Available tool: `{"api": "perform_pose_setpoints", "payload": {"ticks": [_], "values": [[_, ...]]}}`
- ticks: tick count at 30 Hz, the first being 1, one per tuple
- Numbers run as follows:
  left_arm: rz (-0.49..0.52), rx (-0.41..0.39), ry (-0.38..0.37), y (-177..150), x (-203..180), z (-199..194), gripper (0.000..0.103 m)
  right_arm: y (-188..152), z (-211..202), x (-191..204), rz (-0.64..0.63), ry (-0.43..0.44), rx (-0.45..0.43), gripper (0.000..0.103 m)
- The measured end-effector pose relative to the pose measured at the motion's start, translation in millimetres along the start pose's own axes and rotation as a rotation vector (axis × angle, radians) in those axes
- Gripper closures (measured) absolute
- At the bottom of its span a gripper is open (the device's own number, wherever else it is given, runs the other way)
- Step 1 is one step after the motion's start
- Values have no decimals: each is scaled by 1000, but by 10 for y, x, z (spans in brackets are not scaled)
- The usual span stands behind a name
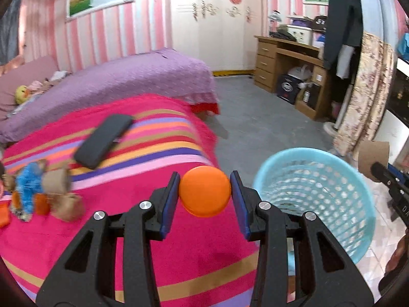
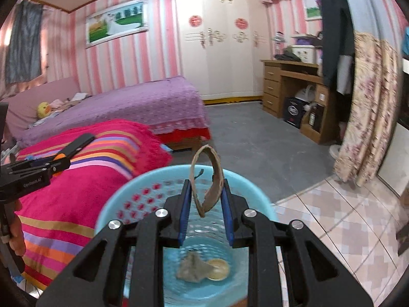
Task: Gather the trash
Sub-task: 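Open both grippers over the blue basket to drop the cap and paper strip, then move both grippers back over the bed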
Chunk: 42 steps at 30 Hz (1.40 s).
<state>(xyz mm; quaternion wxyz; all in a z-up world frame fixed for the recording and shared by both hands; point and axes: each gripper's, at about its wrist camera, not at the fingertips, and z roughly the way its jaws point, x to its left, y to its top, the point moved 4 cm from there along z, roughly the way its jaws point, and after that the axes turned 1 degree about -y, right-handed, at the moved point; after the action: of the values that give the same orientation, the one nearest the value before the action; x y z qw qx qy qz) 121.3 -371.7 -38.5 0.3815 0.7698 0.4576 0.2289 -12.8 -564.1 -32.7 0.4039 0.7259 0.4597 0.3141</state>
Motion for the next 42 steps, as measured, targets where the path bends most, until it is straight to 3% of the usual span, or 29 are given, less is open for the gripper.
{"api": "perform_pose_setpoints", "payload": {"ticks": [4,9,15,16,17,20,25,35,37,39,42], "values": [[41,17,-42,11,-390,198,64,-59,42,-272,28,-34,16,80],[87,52,-65,-61,-750,395,64,-97,58,-336,32,-43,25,80],[89,90,-85,-85,-797,545,63,-135,123,-335,30,-33,42,80],[87,88,-81,-78,-784,555,55,-140,138,-324,30,-29,46,80],[83,85,-75,-68,-756,556,41,-150,139,-321,29,-26,48,80],[67,65,-72,-27,-718,521,26,-151,162,-299,26,-18,50,80],[71,19,-29,40,-558,395,15,-153,190,-250,16,-10,56,80],[41,-39,70,53,2,75,7,-145,316,-127,14,-3,67,77],[35,-41,87,29,128,12,6,-148,319,-86,-3,-19,72,66],[28,-35,94,-5,256,-34,6,-138,298,-55,-11,-35,68,40],[18,-35,112,-69,465,-128,6,-98,217,-6,3,-21,43,32]]}}
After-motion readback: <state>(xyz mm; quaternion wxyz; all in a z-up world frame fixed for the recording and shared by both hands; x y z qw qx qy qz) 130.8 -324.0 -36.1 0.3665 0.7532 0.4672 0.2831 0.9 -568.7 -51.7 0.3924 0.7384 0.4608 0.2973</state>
